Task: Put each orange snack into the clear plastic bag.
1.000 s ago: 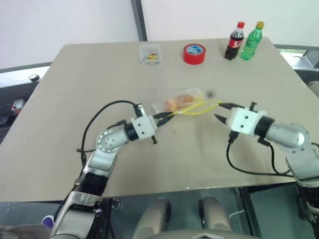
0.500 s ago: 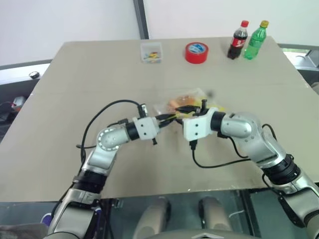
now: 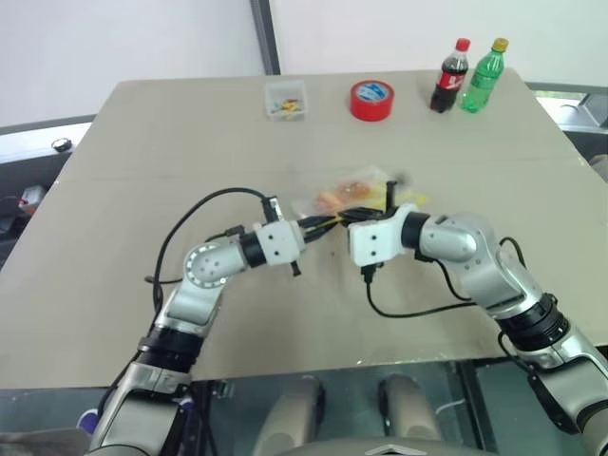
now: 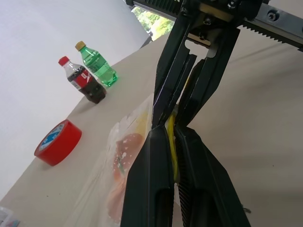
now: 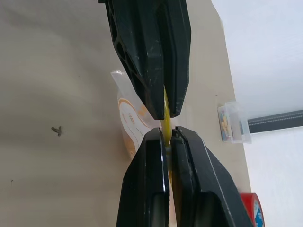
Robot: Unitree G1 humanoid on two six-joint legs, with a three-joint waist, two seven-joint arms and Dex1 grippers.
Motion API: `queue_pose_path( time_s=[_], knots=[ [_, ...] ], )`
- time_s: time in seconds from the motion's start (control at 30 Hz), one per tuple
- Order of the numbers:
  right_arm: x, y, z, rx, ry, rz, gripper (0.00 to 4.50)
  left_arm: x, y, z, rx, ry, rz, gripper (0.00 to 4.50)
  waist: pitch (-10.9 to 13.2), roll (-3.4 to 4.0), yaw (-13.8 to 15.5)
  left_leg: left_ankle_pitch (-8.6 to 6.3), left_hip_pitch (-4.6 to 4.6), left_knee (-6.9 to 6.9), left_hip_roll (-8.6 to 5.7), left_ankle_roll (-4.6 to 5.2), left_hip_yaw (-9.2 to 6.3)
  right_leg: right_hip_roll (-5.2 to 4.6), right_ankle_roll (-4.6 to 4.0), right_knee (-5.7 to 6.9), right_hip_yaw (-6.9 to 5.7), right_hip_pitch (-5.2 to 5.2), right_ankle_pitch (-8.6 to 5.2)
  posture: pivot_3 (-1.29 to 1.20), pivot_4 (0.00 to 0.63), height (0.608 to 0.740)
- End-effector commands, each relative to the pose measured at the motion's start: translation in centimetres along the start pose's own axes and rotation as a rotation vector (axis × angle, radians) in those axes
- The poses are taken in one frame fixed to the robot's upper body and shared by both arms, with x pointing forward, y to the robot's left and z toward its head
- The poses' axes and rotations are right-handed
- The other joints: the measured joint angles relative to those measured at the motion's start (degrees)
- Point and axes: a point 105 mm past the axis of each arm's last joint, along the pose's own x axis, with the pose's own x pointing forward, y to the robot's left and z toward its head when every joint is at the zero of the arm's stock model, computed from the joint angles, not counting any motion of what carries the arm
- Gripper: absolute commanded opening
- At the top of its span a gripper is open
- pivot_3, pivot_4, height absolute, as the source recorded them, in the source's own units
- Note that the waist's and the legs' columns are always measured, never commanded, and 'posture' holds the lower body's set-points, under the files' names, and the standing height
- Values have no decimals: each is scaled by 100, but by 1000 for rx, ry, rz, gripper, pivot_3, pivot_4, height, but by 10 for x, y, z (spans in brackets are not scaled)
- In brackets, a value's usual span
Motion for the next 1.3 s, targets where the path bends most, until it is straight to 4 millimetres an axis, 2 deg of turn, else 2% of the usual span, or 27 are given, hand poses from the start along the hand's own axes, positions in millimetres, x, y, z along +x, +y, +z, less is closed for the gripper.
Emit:
queue_pose_path(
  time_s=[0.03,0.2,0.23,0.3,0.33,0.53,0.63,0.67,0.7,1.03,1.13,1.23,1.3],
  knots=[
    [-8,-15,7,-26,-9,-70,28,-4,12,9,19,-26,42,0,0,0,0,0,0,0,0,0,0,0,0,0,0,0,0,0,150,740],
    [-10,-17,-5,49,35,-82,28,-4,12,9,12,-26,45,0,0,0,1,0,0,0,0,0,0,0,0,0,0,0,0,0,150,740],
    [-10,-18,-5,49,37,-88,582,-5,12,9,11,-27,46,0,0,0,1,0,0,0,0,0,0,0,0,0,0,0,0,0,150,740],
    [-11,-19,-4,44,37,-95,1025,-5,12,9,7,-27,48,0,0,0,6,0,0,0,0,0,0,0,0,0,0,1,0,0,150,740],
    [-11,-18,-3,40,35,-93,1487,-5,12,9,6,-27,49,0,0,0,7,0,0,0,0,0,0,0,0,0,0,0,0,0,150,740],
    [-11,-13,2,29,15,-74,1487,-5,13,8,4,-23,53,0,0,0,0,0,0,-1,0,0,1,0,0,0,1,0,0,0,150,740],
    [-11,-13,5,30,5,-72,714,-5,13,7,2,-21,55,0,0,0,2,0,0,-1,0,0,1,0,0,0,1,0,0,0,150,740],
    [-11,-13,6,29,4,-72,199,-5,13,7,2,-20,55,0,0,0,2,0,0,-1,0,0,0,0,0,0,1,0,0,0,150,740],
    [-10,-13,6,28,2,-74,94,-5,13,7,2,-20,55,0,0,0,2,0,1,-1,0,0,1,0,0,-1,1,0,0,0,150,740],
    [-9,-10,13,54,-34,-47,94,-4,12,6,2,-18,57,0,0,0,2,0,0,-1,0,0,1,0,0,-1,1,0,0,0,150,740],
    [-8,-13,14,42,-35,-64,1025,-4,12,7,1,-20,57,0,0,0,1,0,0,-1,0,0,0,0,0,-1,1,0,0,0,150,740],
    [-7,-14,15,33,-35,-73,2296,-4,11,7,0,-21,58,0,0,0,1,0,0,-1,0,0,0,0,0,-1,1,0,0,0,150,740],
    [-7,-13,15,35,-35,-73,2296,-5,11,6,0,-19,57,0,0,0,4,0,0,-1,0,0,0,0,0,-1,1,0,0,0,150,740]
  ],
)
